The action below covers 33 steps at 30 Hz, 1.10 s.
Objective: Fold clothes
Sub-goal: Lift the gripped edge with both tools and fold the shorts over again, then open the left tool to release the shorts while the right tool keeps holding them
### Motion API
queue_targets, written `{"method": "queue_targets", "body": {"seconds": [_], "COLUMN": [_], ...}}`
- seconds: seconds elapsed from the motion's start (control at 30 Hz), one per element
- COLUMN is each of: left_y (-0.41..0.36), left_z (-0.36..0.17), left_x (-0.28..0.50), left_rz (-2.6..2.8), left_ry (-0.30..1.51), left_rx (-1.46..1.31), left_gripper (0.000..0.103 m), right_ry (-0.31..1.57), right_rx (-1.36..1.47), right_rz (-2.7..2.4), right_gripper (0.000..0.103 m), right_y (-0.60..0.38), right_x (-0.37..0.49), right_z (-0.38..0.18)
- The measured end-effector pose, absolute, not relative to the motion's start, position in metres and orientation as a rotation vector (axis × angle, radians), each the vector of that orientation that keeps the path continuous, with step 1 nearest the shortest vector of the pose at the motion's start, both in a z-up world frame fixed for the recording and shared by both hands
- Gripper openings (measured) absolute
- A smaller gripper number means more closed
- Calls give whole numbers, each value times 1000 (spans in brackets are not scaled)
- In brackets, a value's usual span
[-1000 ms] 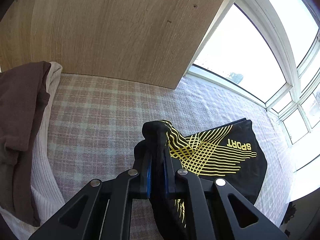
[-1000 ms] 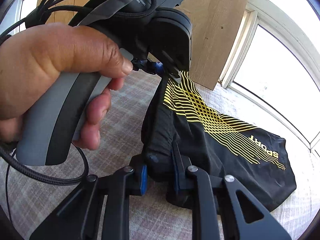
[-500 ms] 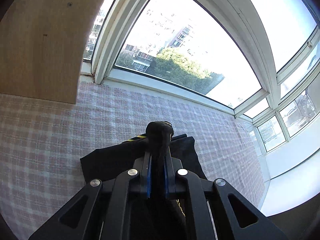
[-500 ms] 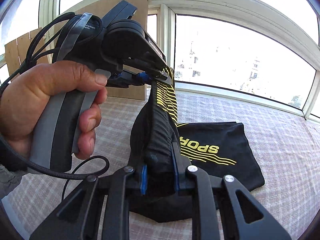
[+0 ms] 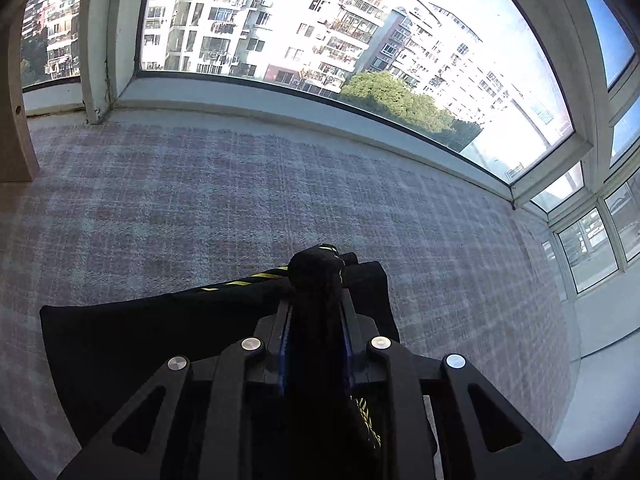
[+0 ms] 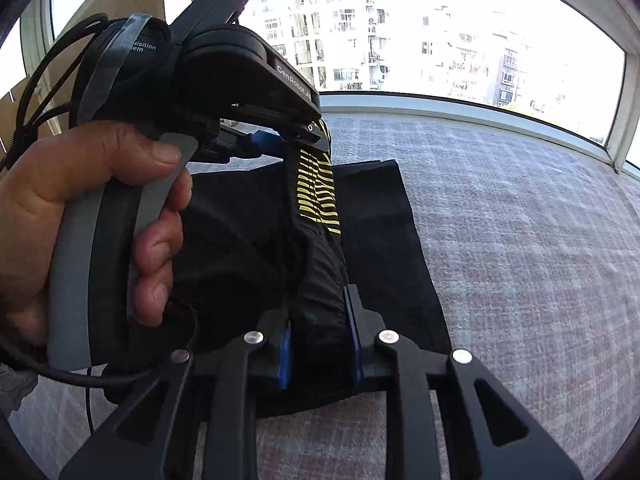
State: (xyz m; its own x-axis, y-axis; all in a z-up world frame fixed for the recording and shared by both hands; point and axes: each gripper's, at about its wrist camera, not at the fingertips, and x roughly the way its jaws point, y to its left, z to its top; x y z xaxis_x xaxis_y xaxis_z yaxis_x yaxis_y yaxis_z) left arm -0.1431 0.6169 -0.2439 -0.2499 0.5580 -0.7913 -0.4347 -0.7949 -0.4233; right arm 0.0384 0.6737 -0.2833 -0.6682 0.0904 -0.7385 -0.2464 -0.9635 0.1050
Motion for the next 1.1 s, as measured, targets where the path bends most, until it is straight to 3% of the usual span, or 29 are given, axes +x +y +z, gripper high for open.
{"method": "queue_targets", "body": {"seconds": [0.07,0.17,0.33,0.43,0.47,0.63,0.87,1.1], "left_y": [612,609,594,571,566,583,621,606], "left_z": [-240,-225,-189,-176,-173,-174,-165,-158], "left_x": [-147,-149,-129,-114,-112,-117,-118,-131], "left_rz": [2076,2063,2186,2247,2246,2168,2053,2091], "left_ry": [-207,-257,-101,-76,-80,-89,-148,-189], "left_rx": [-1402,-1376,-1193,-1090,-1065,-1063,-1089,-1116], "left_gripper": [46,47,49,74,76,76,76,76], "right_ry": [338,353,225,233,232,188,-116,-143], "right_rx": [-1155,-1142,-1121,-1135,-1140,-1103,-1054,-1148], "right_rz": [2668,2633,2565,2547,2546,2585,2706,2787], "right_gripper": [28,34,34,34,34,34,34,36], "right_y": [678,692,702,704,703,685,661,686], "right_x": [48,57,69,80,82,87,54,30], "right_z": [-284,-282,-271,-270,-270,-254,-235,-244]}}
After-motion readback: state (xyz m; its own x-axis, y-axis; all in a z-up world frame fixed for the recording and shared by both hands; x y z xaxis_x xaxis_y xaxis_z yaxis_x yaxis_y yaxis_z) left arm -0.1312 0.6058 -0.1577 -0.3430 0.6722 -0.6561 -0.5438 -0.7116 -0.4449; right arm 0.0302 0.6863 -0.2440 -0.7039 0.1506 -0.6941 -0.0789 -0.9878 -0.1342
